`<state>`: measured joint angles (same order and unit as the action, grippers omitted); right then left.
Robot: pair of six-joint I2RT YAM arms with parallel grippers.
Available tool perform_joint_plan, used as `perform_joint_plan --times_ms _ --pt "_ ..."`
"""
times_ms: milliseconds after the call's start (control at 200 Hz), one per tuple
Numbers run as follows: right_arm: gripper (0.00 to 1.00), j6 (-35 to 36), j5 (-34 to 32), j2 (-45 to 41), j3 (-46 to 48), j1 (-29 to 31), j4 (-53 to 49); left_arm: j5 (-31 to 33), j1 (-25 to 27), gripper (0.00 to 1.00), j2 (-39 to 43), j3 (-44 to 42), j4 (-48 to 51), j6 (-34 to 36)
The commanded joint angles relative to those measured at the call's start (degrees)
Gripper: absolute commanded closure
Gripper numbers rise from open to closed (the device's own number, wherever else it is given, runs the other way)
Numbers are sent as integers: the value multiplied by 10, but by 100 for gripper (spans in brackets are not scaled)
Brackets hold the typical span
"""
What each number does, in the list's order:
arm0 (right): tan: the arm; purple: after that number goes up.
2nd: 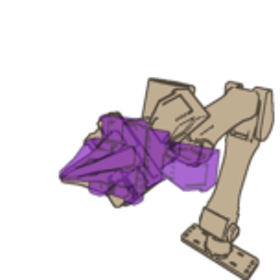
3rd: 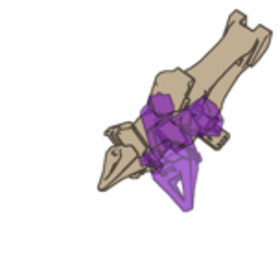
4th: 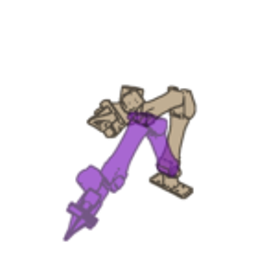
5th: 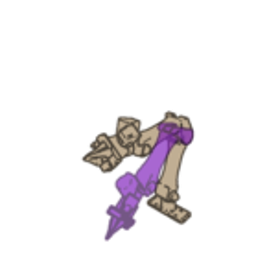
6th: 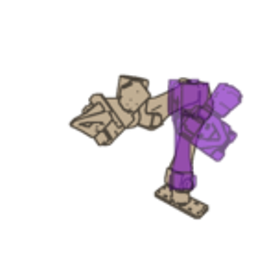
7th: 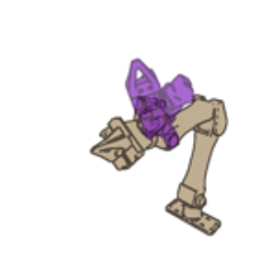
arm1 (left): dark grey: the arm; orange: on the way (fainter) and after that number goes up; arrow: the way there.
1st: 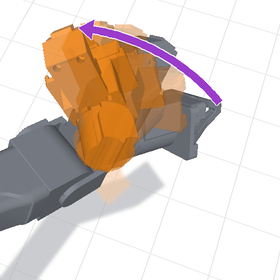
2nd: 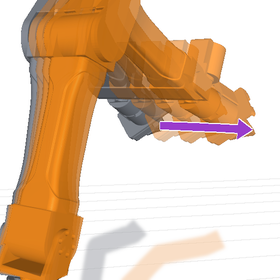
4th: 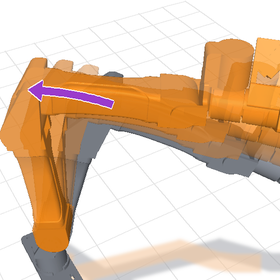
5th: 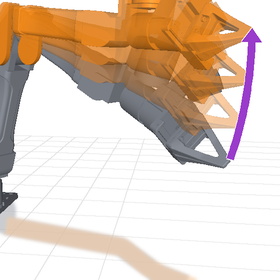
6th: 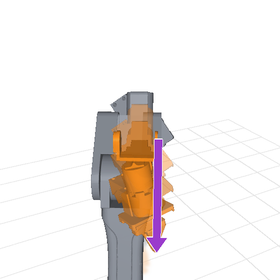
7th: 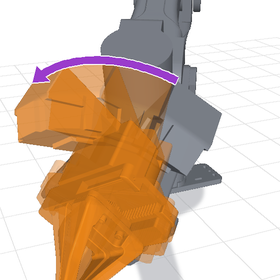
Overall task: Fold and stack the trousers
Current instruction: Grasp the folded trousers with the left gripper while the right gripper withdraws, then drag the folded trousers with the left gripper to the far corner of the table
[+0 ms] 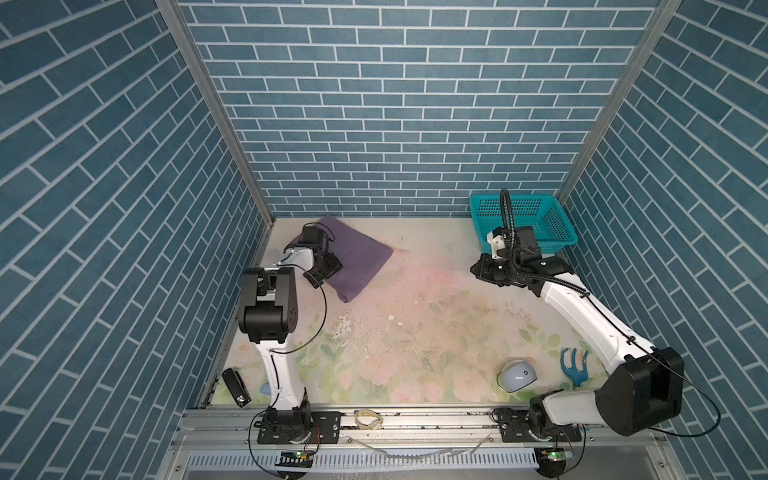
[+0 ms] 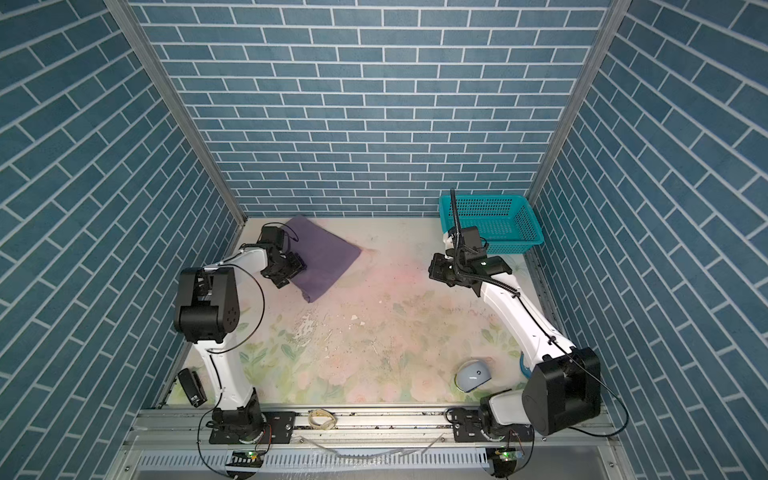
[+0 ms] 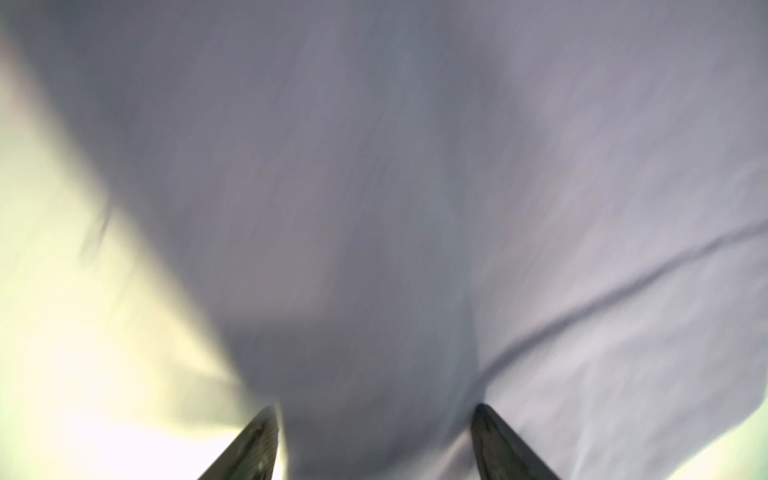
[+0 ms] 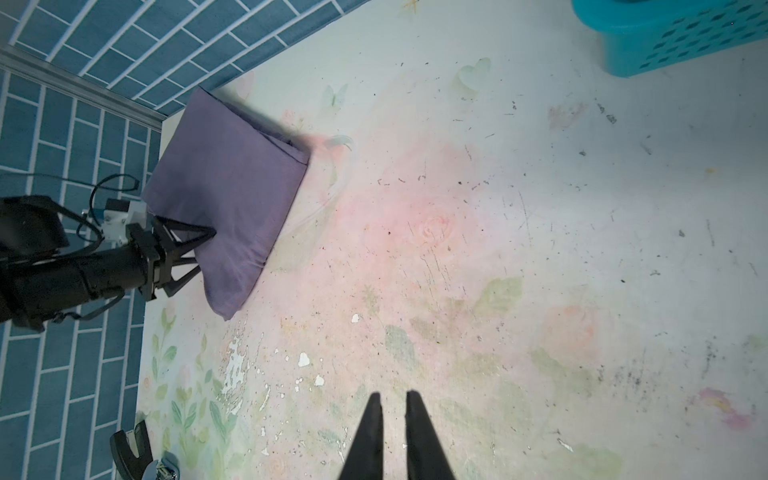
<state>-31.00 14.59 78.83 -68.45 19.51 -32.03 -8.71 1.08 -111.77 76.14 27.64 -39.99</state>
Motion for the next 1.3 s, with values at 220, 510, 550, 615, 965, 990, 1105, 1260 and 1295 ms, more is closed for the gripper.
perform_joint_plan --times_ms 220,510,550,615,965,990,1105,1260,1295 --pt "87 12 33 13 8 -25 19 83 144 27 108 -53 62 22" --pt "87 12 26 -22 37 -35 13 52 157 31 -16 26 35 5" --pt "87 12 24 -27 43 -36 11 50 157 30 -33 42 34 5" --pt "87 12 21 -29 49 -39 8 47 157 30 -63 75 36 9" --pt "87 10 15 -18 50 -58 -8 23 156 31 -202 238 48 -8" --pt "87 10 14 -17 50 -59 -11 18 156 31 -208 246 45 -12" --pt "87 10 11 -17 50 -65 -14 -1 157 30 -229 267 25 -43" --pt "87 10 12 -15 53 -70 -17 -16 171 29 -244 277 -16 -84" --pt "87 10 12 -15 55 -71 -17 -16 177 29 -251 288 -18 -89"
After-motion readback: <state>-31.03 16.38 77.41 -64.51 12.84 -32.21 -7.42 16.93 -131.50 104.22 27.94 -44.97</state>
